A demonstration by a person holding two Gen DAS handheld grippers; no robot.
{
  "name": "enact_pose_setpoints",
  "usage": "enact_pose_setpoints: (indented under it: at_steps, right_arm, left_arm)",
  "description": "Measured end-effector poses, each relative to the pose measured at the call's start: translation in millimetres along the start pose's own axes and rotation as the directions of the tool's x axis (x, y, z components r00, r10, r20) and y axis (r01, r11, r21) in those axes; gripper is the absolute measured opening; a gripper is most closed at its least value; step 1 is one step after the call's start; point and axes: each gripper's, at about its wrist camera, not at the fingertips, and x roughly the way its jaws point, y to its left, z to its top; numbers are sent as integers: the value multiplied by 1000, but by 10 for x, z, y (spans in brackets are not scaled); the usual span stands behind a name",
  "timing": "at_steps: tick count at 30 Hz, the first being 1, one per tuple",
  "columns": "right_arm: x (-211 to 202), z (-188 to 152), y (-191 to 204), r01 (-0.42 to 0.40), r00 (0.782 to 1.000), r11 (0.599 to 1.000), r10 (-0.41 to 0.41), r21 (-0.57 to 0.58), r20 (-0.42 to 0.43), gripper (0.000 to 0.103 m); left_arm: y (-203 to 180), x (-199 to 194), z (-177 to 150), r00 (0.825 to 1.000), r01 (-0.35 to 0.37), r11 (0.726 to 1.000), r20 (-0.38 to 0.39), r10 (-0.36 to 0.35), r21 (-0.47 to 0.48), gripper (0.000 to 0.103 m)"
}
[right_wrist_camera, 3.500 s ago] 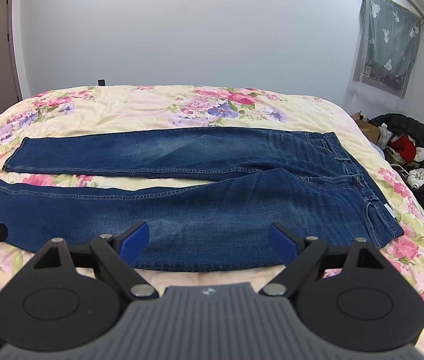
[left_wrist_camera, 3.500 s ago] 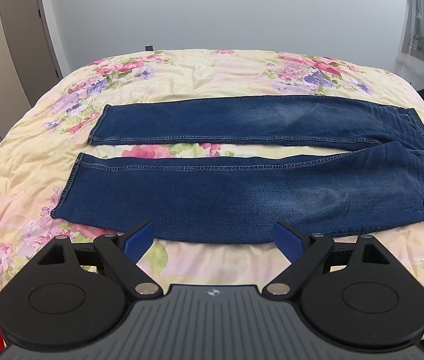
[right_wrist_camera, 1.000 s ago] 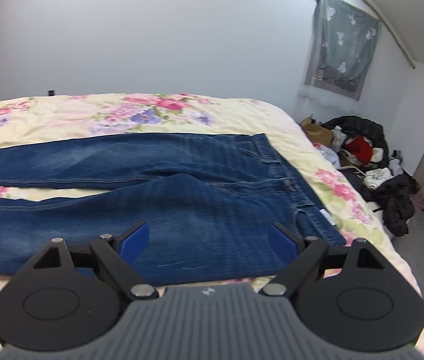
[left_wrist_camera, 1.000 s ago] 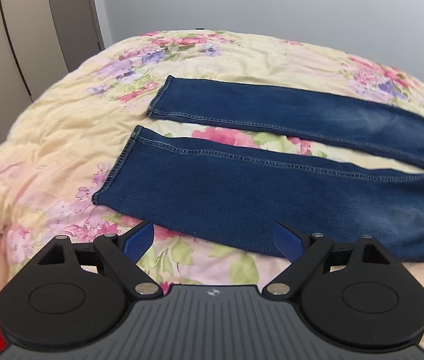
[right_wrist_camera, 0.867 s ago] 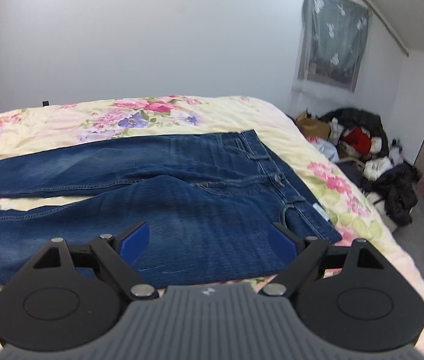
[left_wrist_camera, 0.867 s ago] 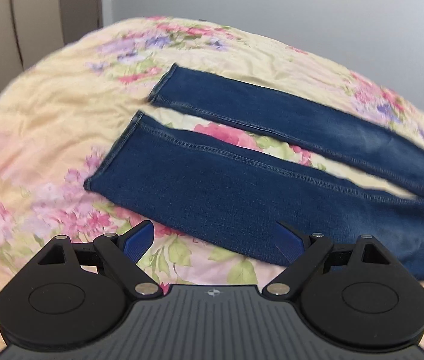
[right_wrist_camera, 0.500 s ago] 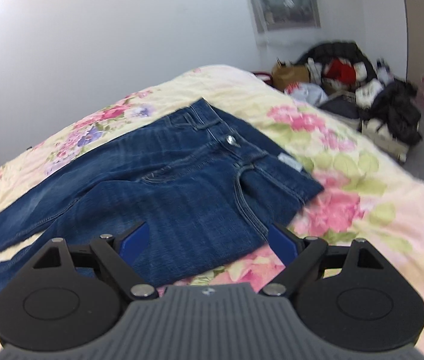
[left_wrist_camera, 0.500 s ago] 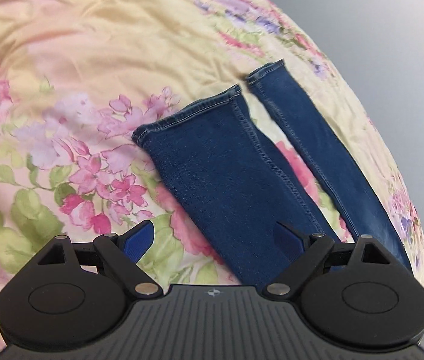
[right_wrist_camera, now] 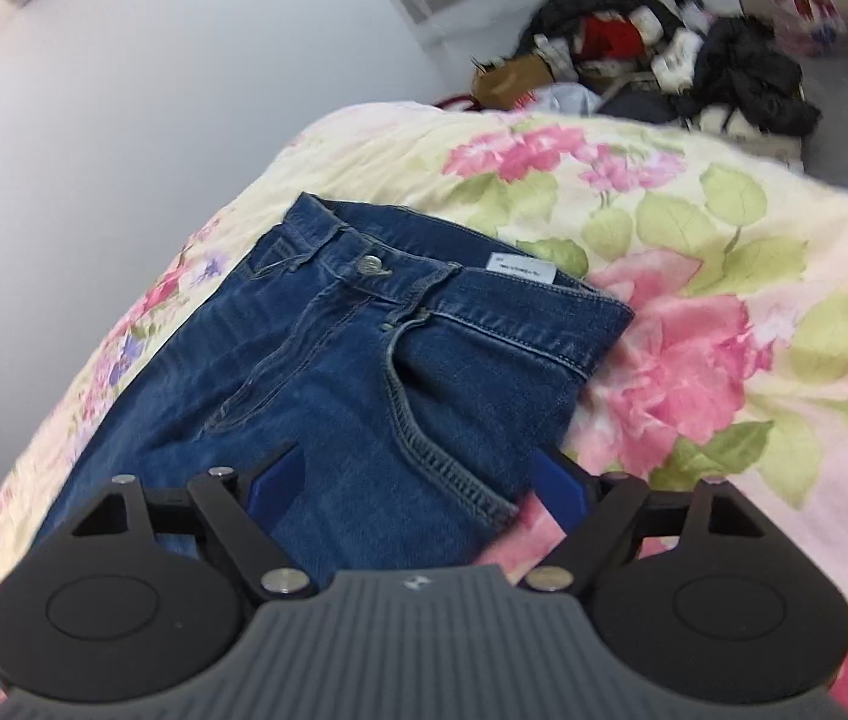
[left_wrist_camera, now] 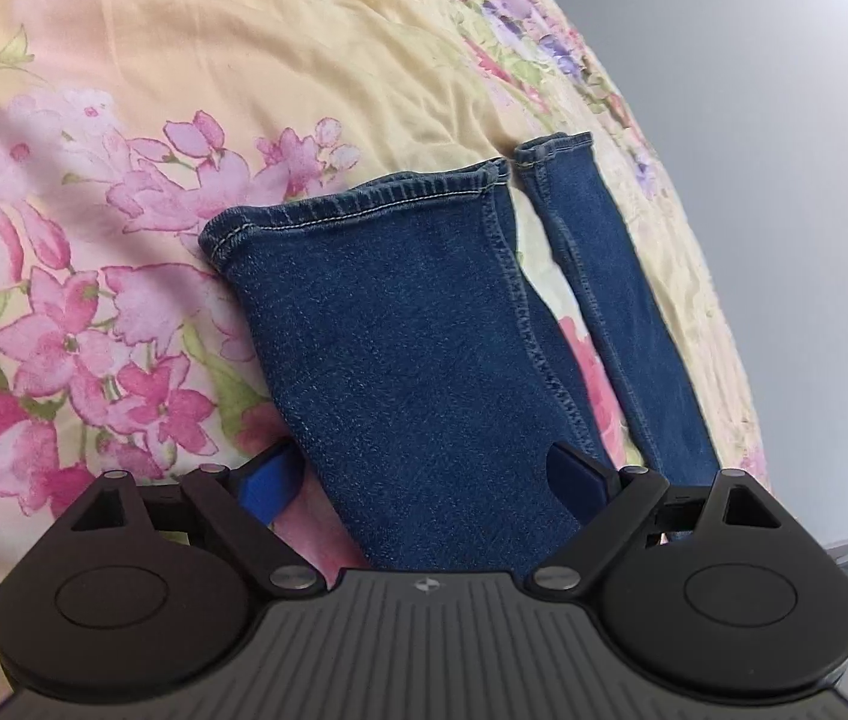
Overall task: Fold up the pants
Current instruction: 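Move the left tool to the leg hems while the right tool moves to the waistband, then close the left tool on the leg hems while the right tool grips the waistband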
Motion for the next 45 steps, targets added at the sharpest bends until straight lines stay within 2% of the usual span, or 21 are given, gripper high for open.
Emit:
enact_pose_setpoints:
  at_steps: [4, 6, 9, 14, 19, 23, 26, 29, 30, 31, 32, 33, 34, 36, 39, 40, 42, 44, 45]
  right_arm:
    - [230, 34, -223, -25, 999, 985, 30, 169, -26, 79]
    - [303, 31, -287, -20, 1000, 980, 21, 199, -2, 80]
    - [336, 40, -321, -1, 1000, 978, -2, 209, 12, 71]
    - [250, -36, -347, -5, 999, 983, -1, 181, 32, 71]
    - [145, -59, -390, 8, 999, 969, -19, 246, 43, 77]
    - [203, -52, -384, 0, 999, 964, -12, 267, 42, 83]
    - [386, -9, -350, -58, 997, 968, 45, 244, 60, 83]
    - [523, 25, -343, -89, 994, 958, 68, 273, 86, 80]
    - [537, 27, -355, -95, 993, 954, 70, 285, 96, 76]
    - [539, 26, -378, -91, 993, 950, 64, 300, 99, 61]
    - [537, 25, -412, -78, 994, 949, 52, 307, 92, 43]
    - [529, 23, -459, -62, 996, 947, 37, 315, 85, 34]
    - [520, 17, -524, -67, 996, 941, 44, 330, 77, 32]
    - [498, 17, -595, -103, 993, 931, 80, 349, 81, 28]
    - [490, 30, -563, -100, 994, 936, 75, 338, 84, 27]
    - [487, 29, -554, -99, 994, 934, 74, 342, 87, 25]
    - [450, 26, -528, -111, 991, 932, 80, 345, 103, 22]
    - [390, 40, -485, -128, 988, 934, 92, 332, 122, 13]
    - [355, 49, -477, -140, 986, 933, 101, 332, 133, 12]
  left_arm:
    - [61, 43, -3, 996, 88, 995, -8, -89, -48, 103]
    - [42, 76, -23, 992, 116, 992, -36, -117, -45, 103]
    - [26, 56, -53, 992, 108, 994, -55, -110, -31, 103]
    - [235, 100, 8, 986, 157, 969, -34, -166, -191, 103]
    - [304, 79, 15, 982, 178, 955, -13, -187, -237, 103]
    - [264, 145, 49, 977, 208, 953, -3, -214, -221, 103]
    - [225, 163, 59, 974, 221, 953, 4, -225, -205, 103]
    - [227, 157, 56, 974, 226, 954, 8, -229, -199, 103]
    - [232, 144, 49, 973, 230, 954, 12, -232, -195, 101]
    - [240, 131, 45, 974, 226, 955, 18, -227, -189, 98]
    - [251, 114, 34, 976, 217, 958, 18, -217, -185, 93]
    - [258, 102, 27, 977, 213, 960, 18, -213, -182, 88]
    - [257, 102, 28, 977, 214, 960, 20, -214, -179, 85]
    - [250, 96, 29, 977, 215, 962, 22, -214, -166, 70]
    - [242, 72, 24, 977, 211, 966, 22, -210, -147, 54]
    - [248, 48, 18, 975, 224, 963, 27, -222, -148, 51]
    - [250, 4, 11, 966, 258, 955, 43, -255, -147, 33]
    - [240, -30, 6, 958, 288, 948, 53, -283, -134, 29]
    - [227, -34, 6, 956, 293, 948, 54, -288, -127, 24]
